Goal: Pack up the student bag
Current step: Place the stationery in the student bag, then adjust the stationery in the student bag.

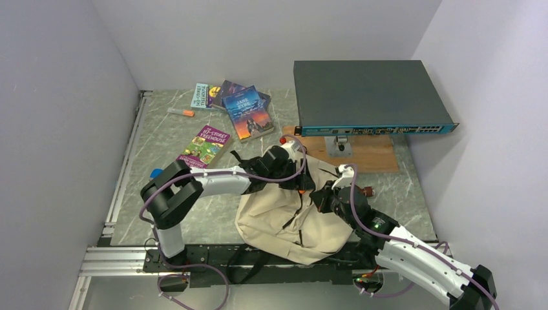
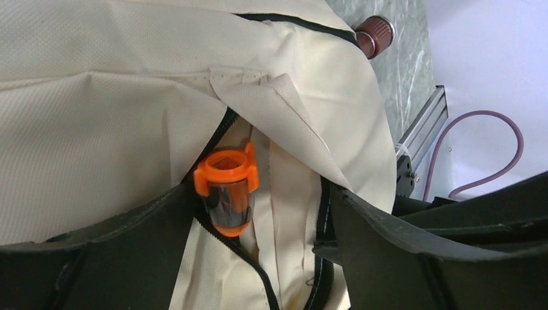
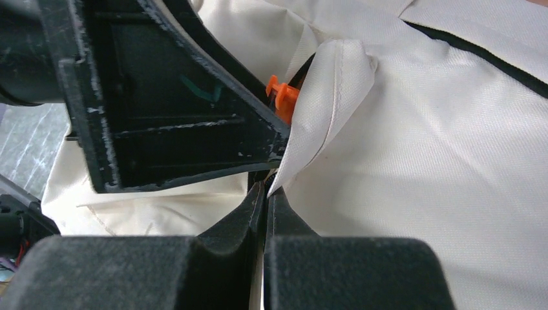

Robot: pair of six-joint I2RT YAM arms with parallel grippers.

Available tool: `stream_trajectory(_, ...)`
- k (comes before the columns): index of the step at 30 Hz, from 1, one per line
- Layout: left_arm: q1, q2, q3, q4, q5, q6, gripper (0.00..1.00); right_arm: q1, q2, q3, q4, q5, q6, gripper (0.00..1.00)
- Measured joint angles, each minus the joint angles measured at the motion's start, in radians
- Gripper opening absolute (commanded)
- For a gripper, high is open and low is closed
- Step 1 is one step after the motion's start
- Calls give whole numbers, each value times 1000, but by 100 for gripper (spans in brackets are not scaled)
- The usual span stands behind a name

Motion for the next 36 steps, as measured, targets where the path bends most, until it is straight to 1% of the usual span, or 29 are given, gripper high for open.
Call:
stream_trajectory(5, -5, -68, 0, -84, -18, 24, 79, 0, -10, 0, 5, -1, -2, 0)
stream_trajectory(7, -7, -85, 0, -105, -15, 37, 72, 0, -17, 0, 5, -1, -2, 0)
stream_trajectory(9, -14, -97, 0, -126, -16, 51, 67, 0, -18, 0, 5, -1, -5, 0)
stream_trajectory(11, -24, -112, -8, -141, -22, 61, 59, 0, -18, 0, 3, -3, -5, 0)
stream_trajectory(12, -28, -121, -12, -148, -27, 65, 57, 2, -18, 0, 2, -5, -6, 0)
stream_trajectory(13, -32, -132, -15, -164, -28, 74, 57, 2, -18, 0, 3, -4, -7, 0)
stream_trajectory(16, -58, -140, -13, -212, -32, 96, 67, 2, -21, 0, 7, -5, -8, 0)
stream_trajectory(17, -72, -139, -12, -239, -36, 106, 68, 2, -21, 0, 9, -5, -8, 0)
stream_trajectory(21, -130, -133, 13, -333, -84, 124, 64, 2, -21, 0, 10, -8, -8, 0)
stream_trajectory(25, -155, -114, 43, -385, -132, 129, 67, 2, -23, 0, 10, -8, -8, 0)
stream_trajectory(28, -160, -91, 70, -420, -147, 133, 65, 2, -28, 0, 3, -8, -10, 0)
stream_trajectory(30, -164, -64, 101, -449, -159, 135, 59, 2, -30, 0, -4, -8, -16, 0)
stream_trajectory(33, -168, -19, 146, -486, -180, 137, 38, 2, -29, 0, -10, -8, -18, 0)
stream_trajectory(36, -169, -8, 143, -493, -217, 137, 26, 2, -29, 0, -11, -8, -19, 0)
